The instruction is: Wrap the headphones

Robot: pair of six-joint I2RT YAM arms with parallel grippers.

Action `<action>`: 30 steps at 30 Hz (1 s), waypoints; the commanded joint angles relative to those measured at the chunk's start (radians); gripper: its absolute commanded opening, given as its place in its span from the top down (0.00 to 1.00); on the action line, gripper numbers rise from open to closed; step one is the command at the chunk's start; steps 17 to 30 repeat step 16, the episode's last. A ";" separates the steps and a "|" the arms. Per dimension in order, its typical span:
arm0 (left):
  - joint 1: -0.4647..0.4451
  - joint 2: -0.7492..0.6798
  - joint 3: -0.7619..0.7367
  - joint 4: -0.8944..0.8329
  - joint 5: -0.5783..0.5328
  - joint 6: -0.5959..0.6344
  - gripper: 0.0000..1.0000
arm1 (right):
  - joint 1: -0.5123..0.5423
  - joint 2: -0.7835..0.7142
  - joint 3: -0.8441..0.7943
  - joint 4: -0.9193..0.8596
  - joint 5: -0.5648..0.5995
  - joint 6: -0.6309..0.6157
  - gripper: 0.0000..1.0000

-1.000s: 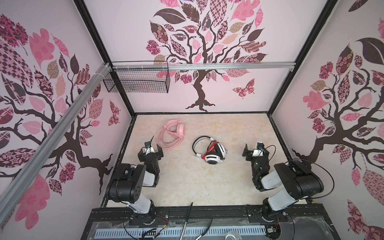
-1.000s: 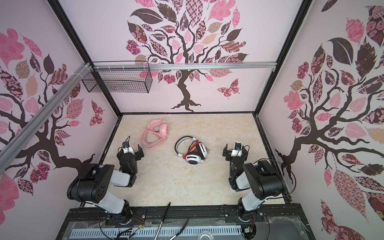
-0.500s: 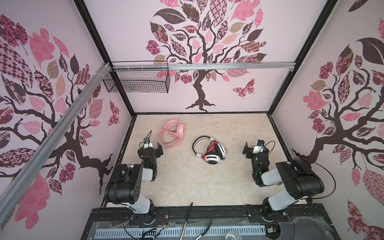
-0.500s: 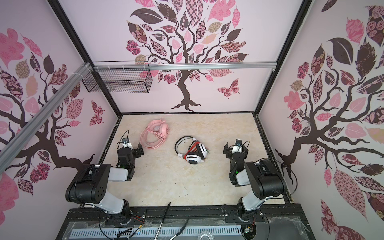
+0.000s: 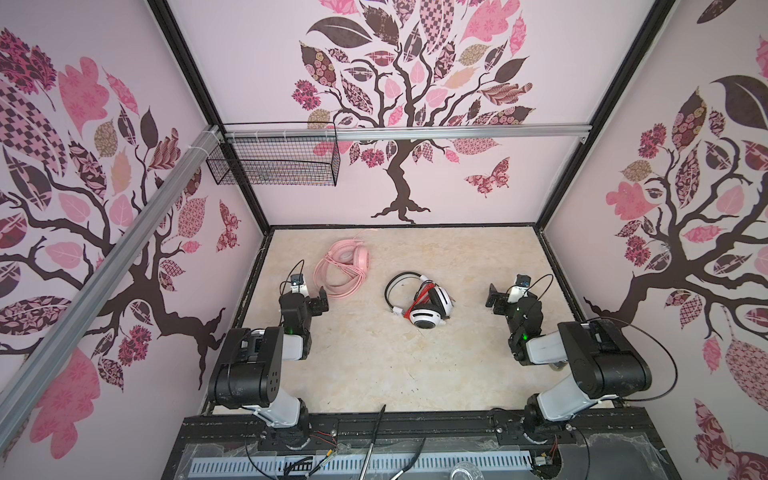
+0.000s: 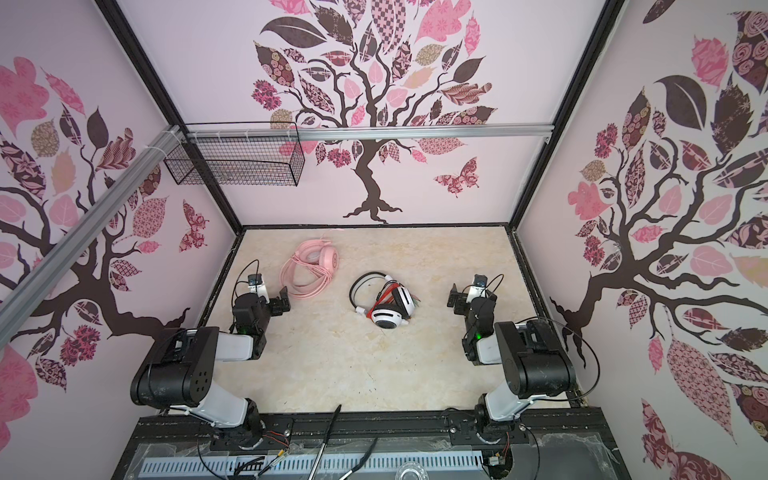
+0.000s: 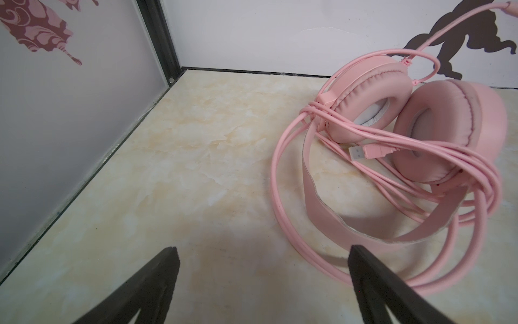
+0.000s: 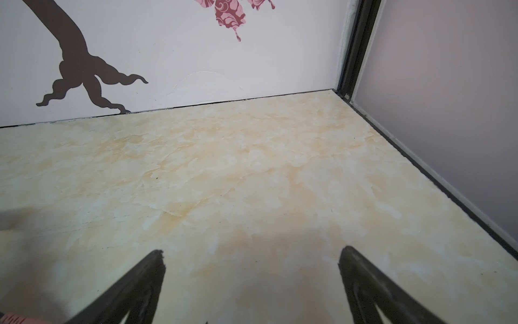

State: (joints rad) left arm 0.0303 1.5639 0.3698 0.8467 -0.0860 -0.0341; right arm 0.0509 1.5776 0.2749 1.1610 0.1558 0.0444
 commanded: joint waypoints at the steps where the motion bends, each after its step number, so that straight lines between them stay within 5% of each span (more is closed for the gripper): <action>1: 0.002 -0.006 0.026 -0.002 0.025 -0.003 0.03 | 0.003 -0.004 0.026 -0.019 -0.024 -0.006 0.00; 30: 0.002 -0.008 0.024 -0.001 0.025 -0.003 0.03 | 0.002 -0.017 0.008 0.000 -0.027 -0.013 0.00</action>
